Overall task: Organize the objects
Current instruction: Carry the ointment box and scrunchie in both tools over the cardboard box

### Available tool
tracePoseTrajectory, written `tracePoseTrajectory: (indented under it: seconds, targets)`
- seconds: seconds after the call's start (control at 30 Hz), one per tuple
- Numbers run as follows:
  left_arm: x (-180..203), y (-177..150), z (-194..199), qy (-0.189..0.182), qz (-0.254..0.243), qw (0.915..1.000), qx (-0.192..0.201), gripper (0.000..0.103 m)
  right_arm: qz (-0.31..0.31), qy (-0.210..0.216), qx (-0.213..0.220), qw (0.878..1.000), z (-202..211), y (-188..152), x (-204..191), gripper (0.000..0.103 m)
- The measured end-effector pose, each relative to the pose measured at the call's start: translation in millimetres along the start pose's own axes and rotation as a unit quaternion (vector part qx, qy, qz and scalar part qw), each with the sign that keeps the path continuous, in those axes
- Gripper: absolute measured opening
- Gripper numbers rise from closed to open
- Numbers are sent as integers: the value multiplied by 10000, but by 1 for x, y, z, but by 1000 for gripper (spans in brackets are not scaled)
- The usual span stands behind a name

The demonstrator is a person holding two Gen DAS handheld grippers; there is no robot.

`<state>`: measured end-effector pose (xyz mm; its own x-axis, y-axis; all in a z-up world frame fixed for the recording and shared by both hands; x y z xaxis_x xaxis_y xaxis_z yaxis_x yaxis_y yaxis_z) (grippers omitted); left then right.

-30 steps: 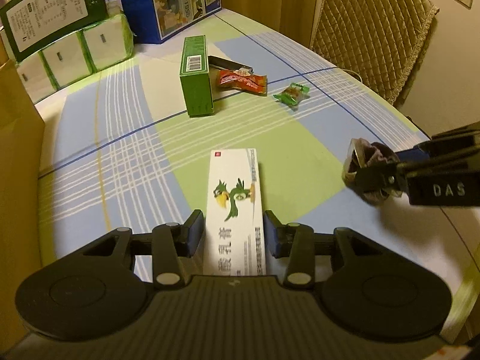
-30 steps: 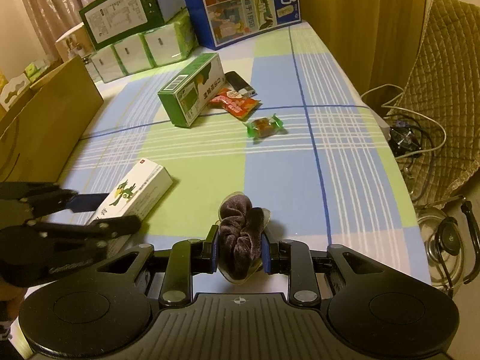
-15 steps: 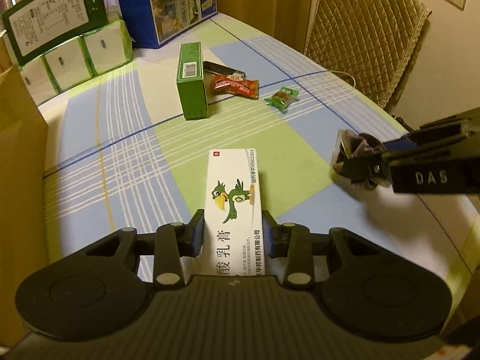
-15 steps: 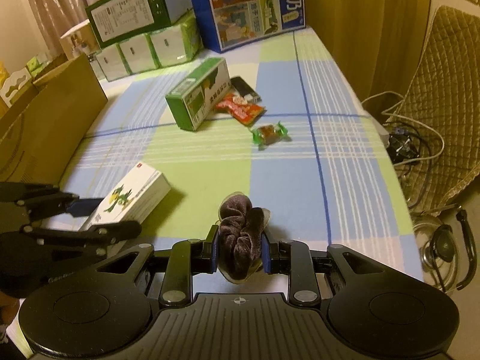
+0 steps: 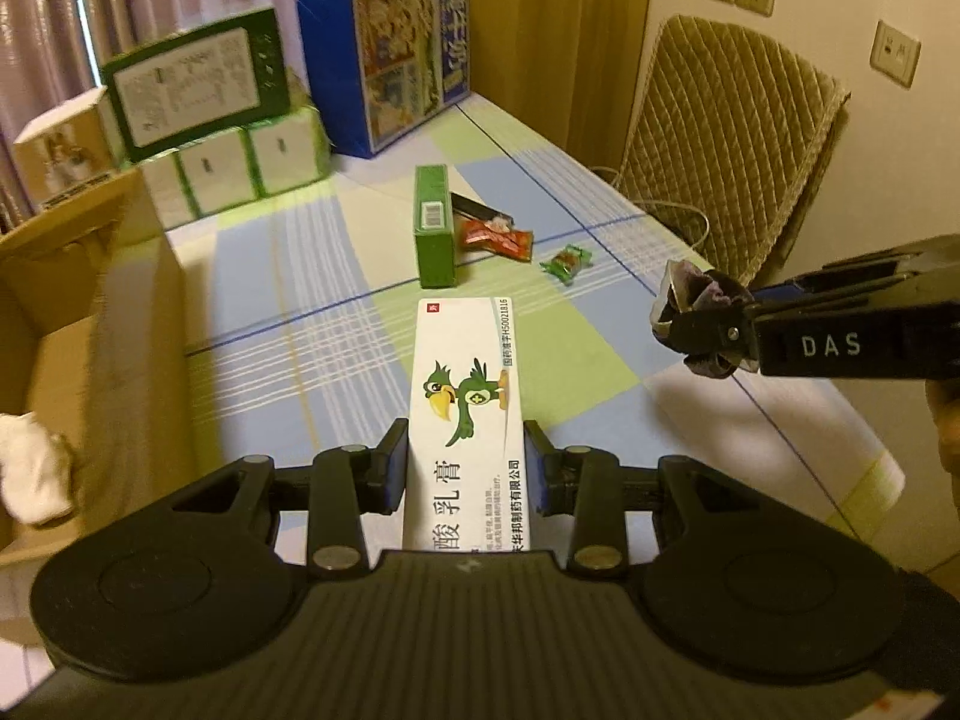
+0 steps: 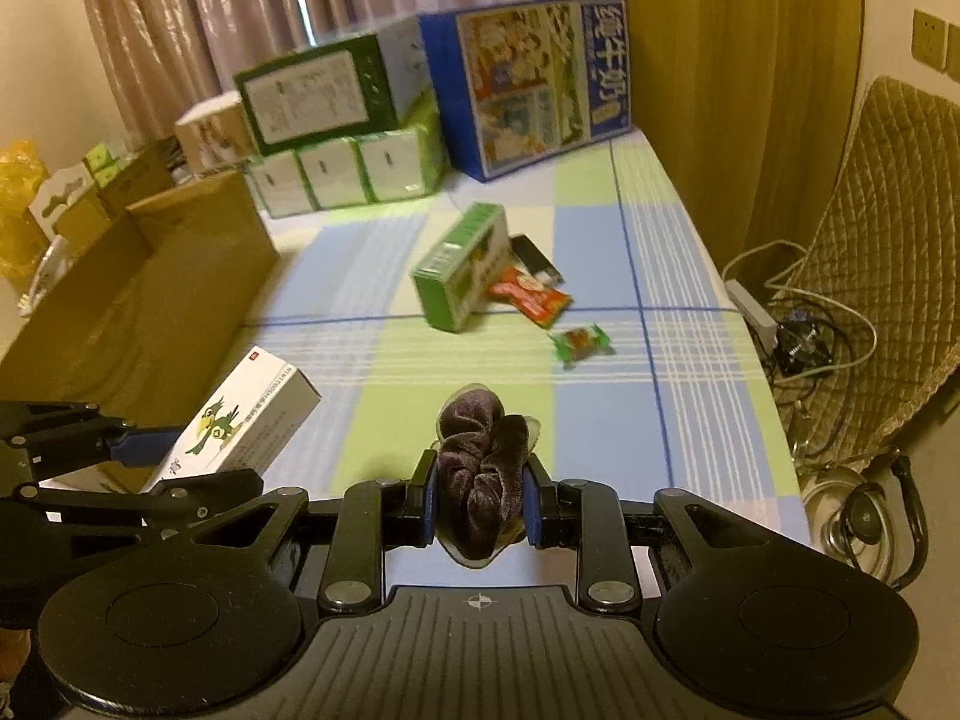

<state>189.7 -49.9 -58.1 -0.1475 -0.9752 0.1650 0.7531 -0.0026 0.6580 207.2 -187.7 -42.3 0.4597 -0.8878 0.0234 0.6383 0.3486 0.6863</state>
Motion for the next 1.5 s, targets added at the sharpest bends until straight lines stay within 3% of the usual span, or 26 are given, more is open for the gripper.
tracePoseTrajectory:
  seconds: [0.4,0.77,1.17,1.5]
  targets:
    - [-34,-15,88,290,223,9989,292,33,310,327,279,9986,53,7,-81,24]
    - [-89,-33,151,687,514,9951,491,33,838,758,412,9927,65,19,-161,24]
    - [-148,-43,192,1135,928,9870,657,33,1340,1091,507,9836,61,35,-225,24]
    - [-172,-42,200,1285,1062,9837,671,33,1569,1214,510,9788,52,44,-250,24]
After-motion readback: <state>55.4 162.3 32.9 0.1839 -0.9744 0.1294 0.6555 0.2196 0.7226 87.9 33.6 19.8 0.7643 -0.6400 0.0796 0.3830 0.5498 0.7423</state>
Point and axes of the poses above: each gripper's, at about its wrist camera, not at the fingertips, and z roughly against the way its jaws point, x to its right, y to its top, the point moved 6 cm from there along -z, roughly the way its jaws point, and after that the axes turned 15 degrees about z, right-handed, at the moved point
